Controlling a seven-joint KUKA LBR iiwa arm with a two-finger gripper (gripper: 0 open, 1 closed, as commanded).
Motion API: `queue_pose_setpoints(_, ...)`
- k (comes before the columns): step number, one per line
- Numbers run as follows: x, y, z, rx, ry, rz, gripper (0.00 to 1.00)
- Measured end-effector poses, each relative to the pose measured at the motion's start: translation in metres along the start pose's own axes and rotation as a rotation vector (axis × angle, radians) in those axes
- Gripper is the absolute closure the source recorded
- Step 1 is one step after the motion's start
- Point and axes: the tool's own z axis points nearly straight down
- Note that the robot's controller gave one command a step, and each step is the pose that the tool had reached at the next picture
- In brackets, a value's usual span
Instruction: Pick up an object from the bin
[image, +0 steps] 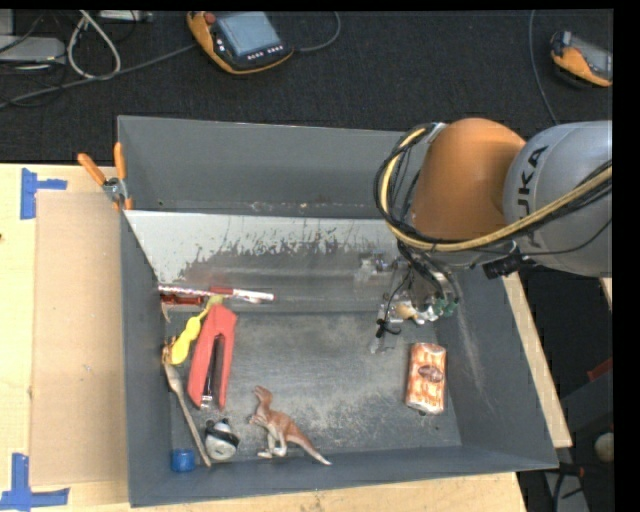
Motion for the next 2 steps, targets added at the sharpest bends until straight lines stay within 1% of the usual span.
queue_pose_setpoints(1, -0.002, 0.0, -0.005, 0.0, -0.008, 0.0, 0.0)
queue_pose_setpoints(2, 0.047, -0.057, 0.044, -0.001, -0.008, -0.044, 0.0)
